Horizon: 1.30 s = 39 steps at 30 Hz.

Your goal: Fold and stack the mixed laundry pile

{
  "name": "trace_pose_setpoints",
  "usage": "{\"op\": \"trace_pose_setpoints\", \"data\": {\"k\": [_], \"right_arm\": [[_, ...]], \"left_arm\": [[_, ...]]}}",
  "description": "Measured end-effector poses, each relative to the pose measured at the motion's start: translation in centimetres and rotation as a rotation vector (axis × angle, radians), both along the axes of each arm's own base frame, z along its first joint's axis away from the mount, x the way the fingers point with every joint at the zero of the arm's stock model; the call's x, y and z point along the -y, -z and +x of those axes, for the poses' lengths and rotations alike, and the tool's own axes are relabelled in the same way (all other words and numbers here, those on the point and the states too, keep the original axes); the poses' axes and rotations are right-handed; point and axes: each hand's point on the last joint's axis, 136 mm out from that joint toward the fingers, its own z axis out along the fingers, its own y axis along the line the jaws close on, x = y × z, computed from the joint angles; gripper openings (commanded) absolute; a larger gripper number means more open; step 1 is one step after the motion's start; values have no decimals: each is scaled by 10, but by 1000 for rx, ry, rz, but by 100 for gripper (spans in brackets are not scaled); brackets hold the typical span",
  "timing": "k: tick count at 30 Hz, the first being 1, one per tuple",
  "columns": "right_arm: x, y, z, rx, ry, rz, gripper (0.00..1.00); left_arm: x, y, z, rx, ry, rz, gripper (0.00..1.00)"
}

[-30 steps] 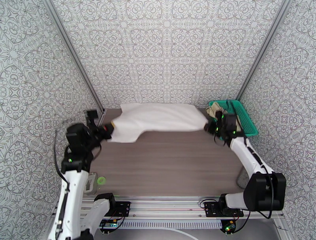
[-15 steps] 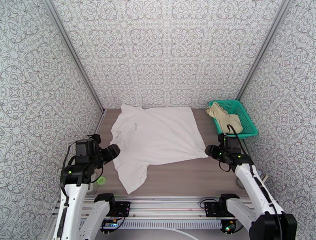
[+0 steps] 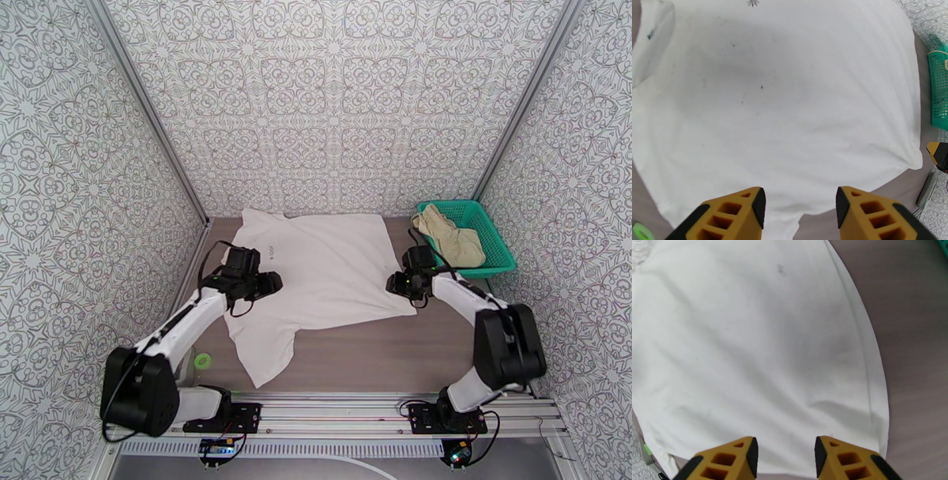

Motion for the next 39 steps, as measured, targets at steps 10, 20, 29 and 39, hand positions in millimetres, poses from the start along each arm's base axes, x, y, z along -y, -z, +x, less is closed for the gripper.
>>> {"op": "trace_pose_setpoints", "data": {"k": [10,20,29,39], "right_arm": [[12,32,-30,-91,68,-32,45],[29,20,-101,-151,109,-56,46],[33,-24,-92,-68,125,-49,50],[44,-21,-86,-87,186,18,52]], "left_arm": [[-15,85,-66,-194,-110,-21,48],[-32,92,-119,-223,-237,-56,52],[-38,64,-111,-206,-241,-42,58],[-79,44,-115,-219,-384,32,73]]}}
